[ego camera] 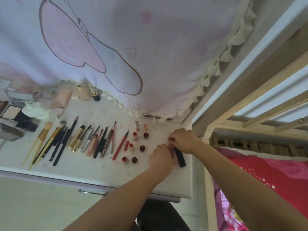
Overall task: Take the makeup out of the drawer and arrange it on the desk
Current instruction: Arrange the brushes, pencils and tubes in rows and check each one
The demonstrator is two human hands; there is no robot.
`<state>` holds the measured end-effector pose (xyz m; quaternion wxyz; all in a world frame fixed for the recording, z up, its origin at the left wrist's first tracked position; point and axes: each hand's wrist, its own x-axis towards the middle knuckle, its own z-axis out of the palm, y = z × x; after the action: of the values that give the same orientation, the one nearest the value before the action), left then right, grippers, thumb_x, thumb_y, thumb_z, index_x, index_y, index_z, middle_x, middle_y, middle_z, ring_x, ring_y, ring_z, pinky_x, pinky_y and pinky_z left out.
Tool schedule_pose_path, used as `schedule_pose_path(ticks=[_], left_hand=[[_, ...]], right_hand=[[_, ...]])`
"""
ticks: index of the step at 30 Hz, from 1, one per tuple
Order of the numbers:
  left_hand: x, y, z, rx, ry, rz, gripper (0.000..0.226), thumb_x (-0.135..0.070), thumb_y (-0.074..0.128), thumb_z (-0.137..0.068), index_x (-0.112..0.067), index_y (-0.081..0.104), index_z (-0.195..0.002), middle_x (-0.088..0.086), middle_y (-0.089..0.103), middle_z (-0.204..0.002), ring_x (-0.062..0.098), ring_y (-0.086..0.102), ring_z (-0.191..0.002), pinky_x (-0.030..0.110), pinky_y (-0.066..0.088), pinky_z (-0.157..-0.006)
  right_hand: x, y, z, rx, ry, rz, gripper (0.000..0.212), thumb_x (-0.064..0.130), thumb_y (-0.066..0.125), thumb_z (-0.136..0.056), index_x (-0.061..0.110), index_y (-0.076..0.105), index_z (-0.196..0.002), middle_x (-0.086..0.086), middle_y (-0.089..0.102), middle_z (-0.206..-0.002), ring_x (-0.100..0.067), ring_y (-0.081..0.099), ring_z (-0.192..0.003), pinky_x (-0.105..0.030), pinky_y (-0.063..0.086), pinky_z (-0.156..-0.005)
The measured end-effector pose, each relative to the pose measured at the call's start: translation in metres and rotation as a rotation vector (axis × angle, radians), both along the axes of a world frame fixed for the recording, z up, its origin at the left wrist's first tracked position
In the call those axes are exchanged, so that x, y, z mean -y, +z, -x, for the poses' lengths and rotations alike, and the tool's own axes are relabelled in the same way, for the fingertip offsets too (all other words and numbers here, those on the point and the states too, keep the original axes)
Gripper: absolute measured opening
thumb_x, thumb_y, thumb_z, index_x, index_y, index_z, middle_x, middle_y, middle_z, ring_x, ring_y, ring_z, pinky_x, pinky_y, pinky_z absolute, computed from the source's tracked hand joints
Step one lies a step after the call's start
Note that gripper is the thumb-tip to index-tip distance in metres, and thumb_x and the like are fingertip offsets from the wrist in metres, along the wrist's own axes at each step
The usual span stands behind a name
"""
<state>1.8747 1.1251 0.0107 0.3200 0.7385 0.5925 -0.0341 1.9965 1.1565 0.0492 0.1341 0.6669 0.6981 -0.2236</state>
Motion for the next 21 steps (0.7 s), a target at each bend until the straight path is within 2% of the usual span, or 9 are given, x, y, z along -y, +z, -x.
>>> schedule_pose_path(ticks=[5, 8, 11, 13, 17, 19, 21], left_hand=[[-0.001, 0.013, 0.010, 0.019, 0.018, 0.019, 0.037, -0.042, 0.031, -0.098, -0.011, 0.046, -0.113, 0.007, 0.054, -0.108, 0.024, 0.058, -0.093, 0.032, 0.043, -0.073], [0.005, 0.023, 0.026, 0.146, 0.021, 0.001, 0.030, -0.039, 0.034, -0.098, -0.013, 0.044, -0.110, 0.003, 0.054, -0.094, 0.021, 0.058, -0.076, 0.032, 0.044, -0.062], [0.014, 0.034, 0.048, 0.264, -0.042, -0.071, 0.022, -0.035, 0.038, -0.098, -0.015, 0.044, -0.105, -0.001, 0.055, -0.086, 0.017, 0.057, -0.068, 0.027, 0.043, -0.056], [0.018, 0.041, 0.064, 0.307, -0.099, -0.107, 0.026, -0.040, 0.036, -0.099, -0.017, 0.047, -0.104, -0.004, 0.056, -0.086, 0.013, 0.056, -0.069, 0.023, 0.039, -0.055], [0.024, 0.059, 0.094, 0.332, -0.202, -0.130, 0.034, -0.040, 0.034, -0.099, -0.013, 0.052, -0.109, 0.001, 0.062, -0.097, 0.020, 0.060, -0.083, 0.034, 0.047, -0.069], [0.030, 0.069, 0.105, 0.372, -0.211, -0.111, 0.035, -0.041, 0.034, -0.099, -0.014, 0.054, -0.107, 0.000, 0.063, -0.092, 0.018, 0.060, -0.080, 0.035, 0.049, -0.071], [0.035, 0.077, 0.115, 0.448, -0.162, -0.028, 0.034, -0.041, 0.034, -0.099, -0.016, 0.056, -0.097, -0.004, 0.059, -0.078, 0.012, 0.056, -0.069, 0.030, 0.046, -0.067]], right_hand=[[0.005, 0.001, 0.010, -0.026, -0.040, -0.083, 0.034, 0.041, 0.037, -0.096, 0.019, 0.062, -0.103, -0.004, 0.060, -0.103, -0.024, 0.053, -0.096, -0.039, 0.039, -0.083], [0.009, 0.008, 0.017, -0.192, -0.252, -0.018, 0.040, 0.051, 0.037, -0.095, 0.018, 0.055, -0.083, -0.001, 0.058, -0.083, -0.017, 0.053, -0.076, -0.032, 0.042, -0.069], [0.019, 0.021, 0.027, -0.337, -0.376, 0.077, 0.046, 0.052, 0.038, -0.095, 0.017, 0.048, -0.066, 0.002, 0.050, -0.067, -0.013, 0.046, -0.061, -0.026, 0.035, -0.057], [0.029, 0.030, 0.035, -0.464, -0.425, 0.085, 0.045, 0.050, 0.040, -0.095, 0.017, 0.050, -0.067, 0.003, 0.051, -0.063, -0.012, 0.046, -0.057, -0.024, 0.035, -0.056], [0.056, 0.045, 0.056, -0.642, -0.466, 0.001, 0.041, 0.043, 0.041, -0.097, 0.016, 0.050, -0.068, 0.007, 0.052, -0.060, -0.007, 0.044, -0.051, -0.022, 0.034, -0.053], [0.069, 0.049, 0.068, -0.695, -0.462, -0.065, 0.039, 0.040, 0.040, -0.098, 0.018, 0.049, -0.067, 0.008, 0.050, -0.059, -0.005, 0.044, -0.051, -0.020, 0.033, -0.052], [0.081, 0.052, 0.079, -0.735, -0.447, -0.128, 0.035, 0.038, 0.039, -0.098, 0.019, 0.047, -0.069, 0.008, 0.049, -0.061, -0.005, 0.043, -0.054, -0.019, 0.033, -0.054]])
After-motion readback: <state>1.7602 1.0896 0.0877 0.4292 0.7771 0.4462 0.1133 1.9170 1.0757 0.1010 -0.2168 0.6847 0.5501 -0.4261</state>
